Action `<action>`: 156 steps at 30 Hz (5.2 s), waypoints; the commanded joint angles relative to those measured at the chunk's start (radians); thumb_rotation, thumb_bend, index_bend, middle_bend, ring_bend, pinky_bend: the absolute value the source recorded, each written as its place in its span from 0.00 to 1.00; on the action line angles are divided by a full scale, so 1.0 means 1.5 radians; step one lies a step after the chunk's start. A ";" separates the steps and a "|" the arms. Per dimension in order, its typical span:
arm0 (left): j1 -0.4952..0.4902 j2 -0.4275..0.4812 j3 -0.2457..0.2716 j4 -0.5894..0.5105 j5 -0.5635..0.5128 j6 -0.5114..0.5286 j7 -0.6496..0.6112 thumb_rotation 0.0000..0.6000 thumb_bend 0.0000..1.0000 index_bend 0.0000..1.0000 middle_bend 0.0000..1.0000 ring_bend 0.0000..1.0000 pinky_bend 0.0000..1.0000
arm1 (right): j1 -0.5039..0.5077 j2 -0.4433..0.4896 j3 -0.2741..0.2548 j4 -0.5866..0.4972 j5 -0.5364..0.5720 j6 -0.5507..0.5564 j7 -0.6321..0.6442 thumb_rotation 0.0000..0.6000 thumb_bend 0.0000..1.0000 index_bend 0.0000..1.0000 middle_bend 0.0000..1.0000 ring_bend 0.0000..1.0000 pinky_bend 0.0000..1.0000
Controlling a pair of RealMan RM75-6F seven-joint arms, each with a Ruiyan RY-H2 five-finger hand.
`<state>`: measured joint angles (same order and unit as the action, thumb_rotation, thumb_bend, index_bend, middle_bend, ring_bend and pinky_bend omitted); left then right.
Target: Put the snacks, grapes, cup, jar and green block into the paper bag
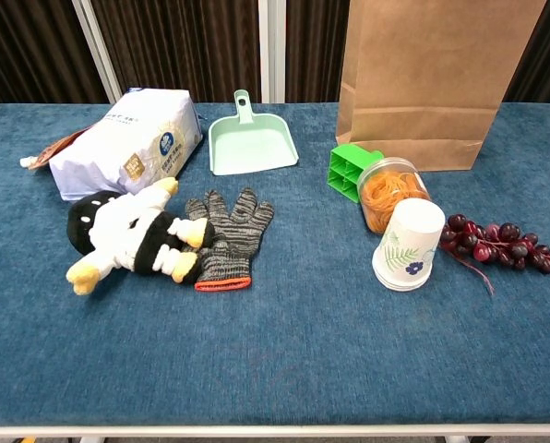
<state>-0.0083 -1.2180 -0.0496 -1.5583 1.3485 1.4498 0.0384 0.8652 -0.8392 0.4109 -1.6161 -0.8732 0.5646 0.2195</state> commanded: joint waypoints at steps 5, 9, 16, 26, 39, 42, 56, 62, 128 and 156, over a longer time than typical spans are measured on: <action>-0.004 -0.003 -0.001 -0.001 0.005 -0.002 0.001 1.00 0.05 0.25 0.20 0.12 0.15 | 0.023 0.038 0.003 0.017 0.022 -0.123 0.053 1.00 0.30 0.66 0.60 0.48 0.67; -0.003 -0.003 0.000 -0.002 0.004 -0.002 0.002 1.00 0.05 0.25 0.20 0.12 0.15 | 0.038 0.036 0.004 0.032 0.018 -0.166 0.067 1.00 0.30 0.63 0.59 0.48 0.67; -0.003 0.000 0.000 -0.003 0.001 -0.005 0.002 1.00 0.05 0.25 0.20 0.12 0.15 | 0.042 0.031 0.014 0.059 0.003 -0.189 0.093 1.00 0.30 0.57 0.56 0.46 0.67; -0.003 0.001 0.000 -0.004 0.002 -0.002 0.003 1.00 0.05 0.25 0.20 0.12 0.15 | 0.081 0.013 -0.026 0.091 0.033 -0.185 0.079 1.00 0.19 0.18 0.32 0.22 0.43; -0.002 -0.003 0.001 0.003 0.003 -0.003 -0.004 1.00 0.05 0.25 0.20 0.12 0.15 | 0.059 0.016 -0.034 0.058 0.027 -0.083 0.073 1.00 0.12 0.00 0.08 0.00 0.20; -0.003 -0.004 0.001 0.004 0.005 -0.004 -0.005 1.00 0.05 0.25 0.20 0.12 0.15 | 0.010 0.029 -0.022 0.004 -0.047 -0.014 0.081 1.00 0.12 0.00 0.12 0.00 0.20; -0.002 -0.002 0.003 -0.002 0.019 0.007 0.000 1.00 0.05 0.25 0.20 0.12 0.15 | -0.193 0.091 -0.154 -0.110 -0.575 0.232 0.336 1.00 0.06 0.15 0.34 0.19 0.37; -0.002 -0.004 0.004 -0.002 0.020 0.007 0.001 1.00 0.05 0.25 0.20 0.12 0.15 | -0.202 0.047 -0.215 -0.076 -0.610 0.224 0.307 1.00 0.04 0.17 0.33 0.19 0.37; -0.007 -0.016 0.002 0.021 0.012 -0.014 -0.018 1.00 0.05 0.25 0.20 0.12 0.15 | -0.238 -0.140 -0.091 -0.056 -0.425 0.507 -0.065 1.00 0.35 0.71 0.61 0.47 0.70; -0.005 -0.018 0.003 0.022 -0.002 -0.023 -0.017 1.00 0.05 0.25 0.20 0.12 0.15 | 0.046 -0.190 0.061 0.190 0.094 0.215 -0.214 1.00 0.35 0.72 0.61 0.46 0.70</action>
<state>-0.0162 -1.2449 -0.0446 -1.5253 1.3454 1.4151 0.0121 0.9082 -1.0903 0.5217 -1.3692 -0.7529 0.9074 -0.0714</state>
